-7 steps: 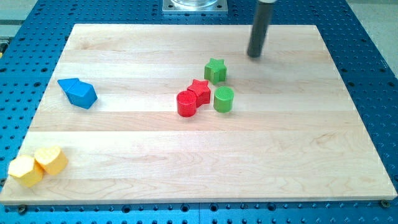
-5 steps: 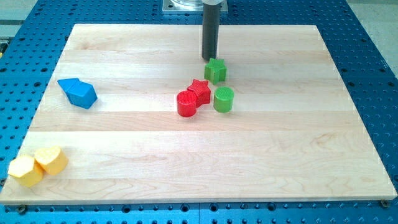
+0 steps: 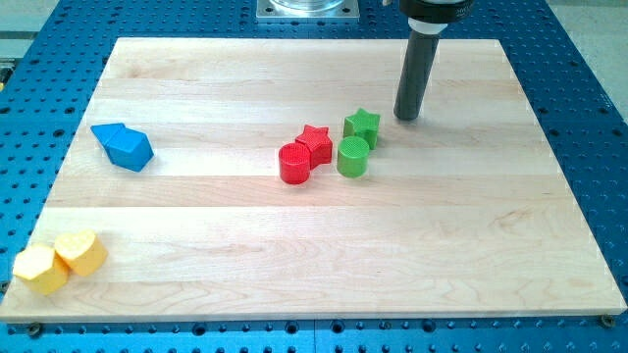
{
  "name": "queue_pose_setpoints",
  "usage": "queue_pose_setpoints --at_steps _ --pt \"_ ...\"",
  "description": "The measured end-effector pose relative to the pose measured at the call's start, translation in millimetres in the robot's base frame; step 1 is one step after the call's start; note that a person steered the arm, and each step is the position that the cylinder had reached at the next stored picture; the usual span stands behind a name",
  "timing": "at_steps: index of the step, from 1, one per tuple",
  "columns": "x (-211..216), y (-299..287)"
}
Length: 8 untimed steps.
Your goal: Move the green circle into the green star
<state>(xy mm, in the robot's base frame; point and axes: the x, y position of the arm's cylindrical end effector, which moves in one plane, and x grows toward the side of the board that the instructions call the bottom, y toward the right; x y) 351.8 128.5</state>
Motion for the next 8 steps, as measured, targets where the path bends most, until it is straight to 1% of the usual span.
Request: queue_pose_setpoints --at_steps 1,2,3,4,5,6,7,8 --pt "3 8" --pt "61 15" --pt "138 -18" --pt "188 -52" --pt "176 -66" --pt "130 -69" --pt "93 -70" --pt "77 -75"
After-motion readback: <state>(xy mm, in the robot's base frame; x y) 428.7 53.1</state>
